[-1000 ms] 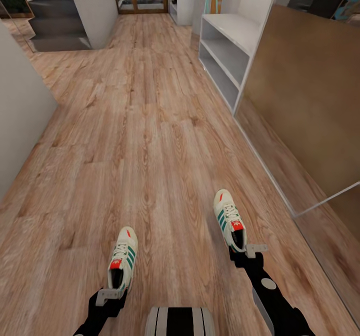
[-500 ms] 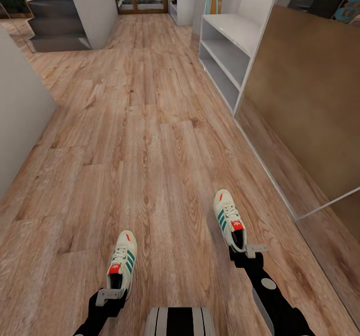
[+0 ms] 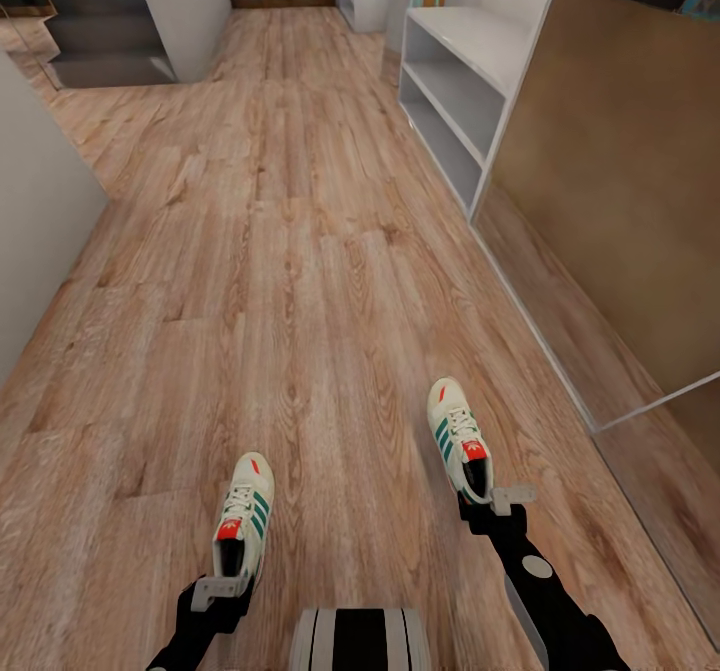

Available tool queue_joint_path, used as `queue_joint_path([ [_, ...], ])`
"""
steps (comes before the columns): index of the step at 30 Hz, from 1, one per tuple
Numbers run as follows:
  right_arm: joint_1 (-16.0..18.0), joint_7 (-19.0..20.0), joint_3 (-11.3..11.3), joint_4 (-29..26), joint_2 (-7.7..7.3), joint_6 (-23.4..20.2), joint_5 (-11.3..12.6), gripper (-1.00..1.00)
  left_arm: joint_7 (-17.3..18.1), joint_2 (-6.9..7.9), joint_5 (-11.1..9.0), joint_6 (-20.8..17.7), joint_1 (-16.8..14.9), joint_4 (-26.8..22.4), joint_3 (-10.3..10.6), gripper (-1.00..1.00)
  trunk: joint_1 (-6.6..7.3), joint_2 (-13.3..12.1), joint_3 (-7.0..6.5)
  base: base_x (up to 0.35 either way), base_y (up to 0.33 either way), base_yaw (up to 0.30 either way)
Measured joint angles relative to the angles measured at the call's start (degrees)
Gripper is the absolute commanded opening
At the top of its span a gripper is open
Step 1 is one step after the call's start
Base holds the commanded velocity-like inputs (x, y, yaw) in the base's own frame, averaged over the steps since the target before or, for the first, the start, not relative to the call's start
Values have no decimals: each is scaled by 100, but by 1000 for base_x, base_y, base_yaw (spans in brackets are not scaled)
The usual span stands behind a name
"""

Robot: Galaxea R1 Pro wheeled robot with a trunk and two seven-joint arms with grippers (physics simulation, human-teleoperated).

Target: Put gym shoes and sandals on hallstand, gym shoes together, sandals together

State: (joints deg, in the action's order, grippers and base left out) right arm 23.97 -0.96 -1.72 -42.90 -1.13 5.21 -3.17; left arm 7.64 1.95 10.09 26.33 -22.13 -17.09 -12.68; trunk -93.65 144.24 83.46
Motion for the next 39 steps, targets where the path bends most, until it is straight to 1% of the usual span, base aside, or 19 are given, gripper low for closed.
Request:
queue_joint_path([
  [11,0,0,0,7,7,0,0,-100,0,5,-3,1,1,1,0,100,-28,15,244,0,0,0],
  [39,0,0,0,3,7,0,-1,-100,0,19,-9,1,-1,0,-9,100,-28,15,245,18,0,0],
])
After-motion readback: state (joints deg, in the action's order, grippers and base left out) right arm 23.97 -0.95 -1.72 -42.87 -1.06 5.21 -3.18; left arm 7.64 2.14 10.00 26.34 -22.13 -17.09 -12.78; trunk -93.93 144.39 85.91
